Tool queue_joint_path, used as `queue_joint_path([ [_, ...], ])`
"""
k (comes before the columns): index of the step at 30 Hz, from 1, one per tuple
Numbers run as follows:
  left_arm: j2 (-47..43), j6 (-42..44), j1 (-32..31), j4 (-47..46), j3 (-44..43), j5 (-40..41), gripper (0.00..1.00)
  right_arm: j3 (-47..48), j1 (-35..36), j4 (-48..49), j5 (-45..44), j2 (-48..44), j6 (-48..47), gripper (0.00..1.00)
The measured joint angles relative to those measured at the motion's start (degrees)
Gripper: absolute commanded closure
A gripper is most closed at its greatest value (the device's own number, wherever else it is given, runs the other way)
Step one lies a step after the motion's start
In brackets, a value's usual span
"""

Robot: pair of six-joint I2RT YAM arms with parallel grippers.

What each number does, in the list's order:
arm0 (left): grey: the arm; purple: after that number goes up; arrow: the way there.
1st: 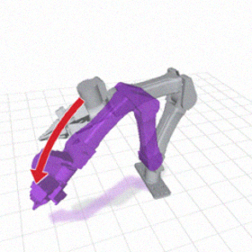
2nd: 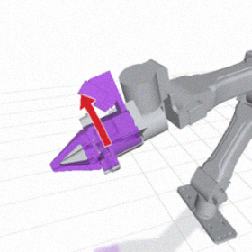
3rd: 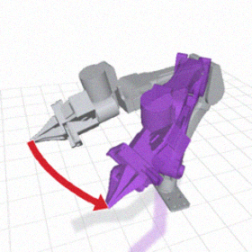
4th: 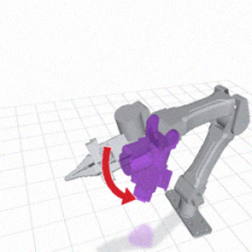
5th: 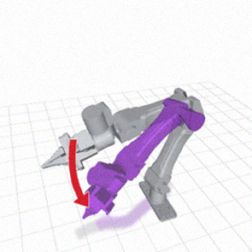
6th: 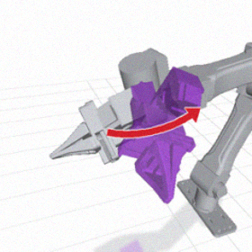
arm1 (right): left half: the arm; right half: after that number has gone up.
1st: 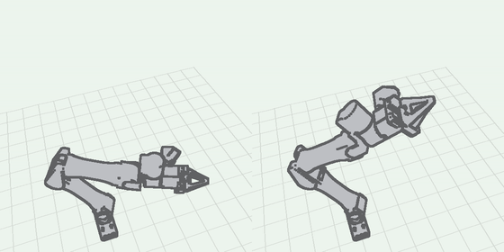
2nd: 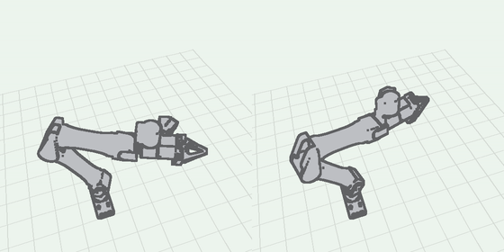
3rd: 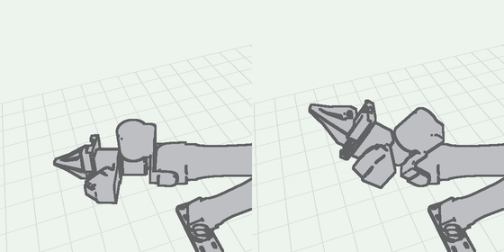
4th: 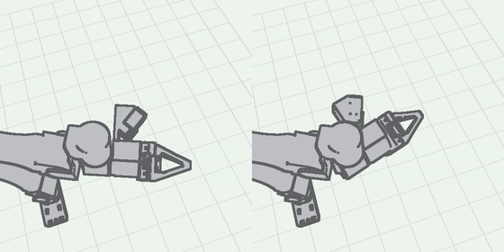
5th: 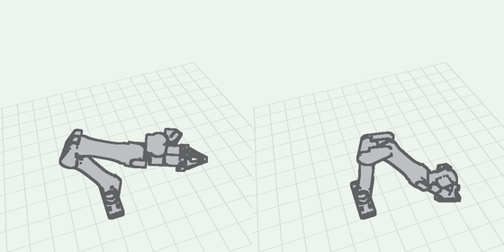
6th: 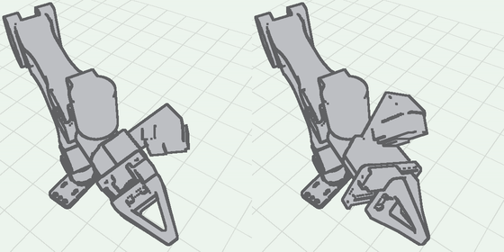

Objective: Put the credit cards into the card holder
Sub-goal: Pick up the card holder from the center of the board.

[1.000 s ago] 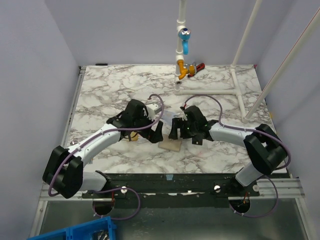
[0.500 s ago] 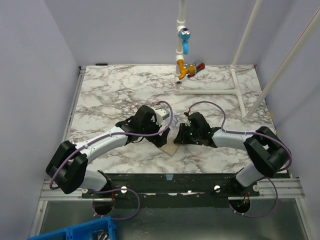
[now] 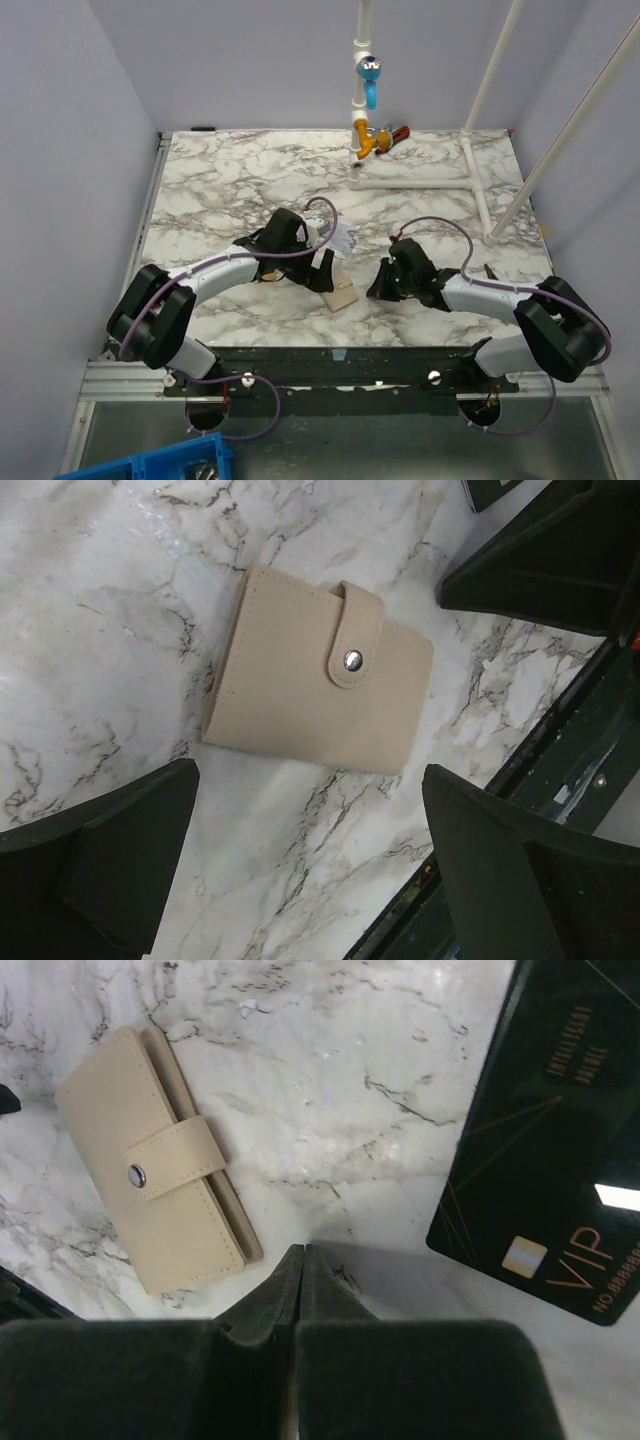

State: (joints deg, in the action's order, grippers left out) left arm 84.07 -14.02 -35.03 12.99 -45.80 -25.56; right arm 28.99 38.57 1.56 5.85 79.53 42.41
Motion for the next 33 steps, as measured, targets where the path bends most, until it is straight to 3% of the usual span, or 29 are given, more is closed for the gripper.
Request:
queue_joint_path([
  [2, 0.81, -1.09, 0.04, -0.02, 0.0, -1.38, 0.13, -0.52, 0.0, -1.05, -0.87, -1.25, 0.72, 0.97],
  [5, 1.86, -2.78, 0.35, -0.02, 0.0, -2.71, 0.17, -0.44, 0.0, -2.89, -2.12, -3.08, 0.9, 0.63],
  [8, 2.82, -4.57, 1.57, -0.13, 0.17, -4.39, 0.18, 1.55, 0.02, -5.01, -3.13, -5.11, 0.07, 0.48],
  [14, 4.76, -7.39, 2.93, -1.53, 1.95, -6.12, 0.19, 8.63, 0.07, -3.26, -3.37, -3.17, -1.75, 0.53],
  [22, 8.02, -10.21, 2.97, -5.55, 0.76, -8.59, 0.21, 8.81, 1.01, 0.87, -1.62, 3.91, -1.77, 0.54],
  [27, 10.03, -11.26, 2.99, -7.89, -0.07, -10.12, 0.28, 8.81, 2.67, 3.04, -0.42, 6.12, -1.73, 0.71],
  [33, 10.23, -11.76, 3.82, -8.55, -0.07, -10.49, 0.31, 8.07, 3.13, 3.37, -0.46, 7.28, -0.83, 0.77],
])
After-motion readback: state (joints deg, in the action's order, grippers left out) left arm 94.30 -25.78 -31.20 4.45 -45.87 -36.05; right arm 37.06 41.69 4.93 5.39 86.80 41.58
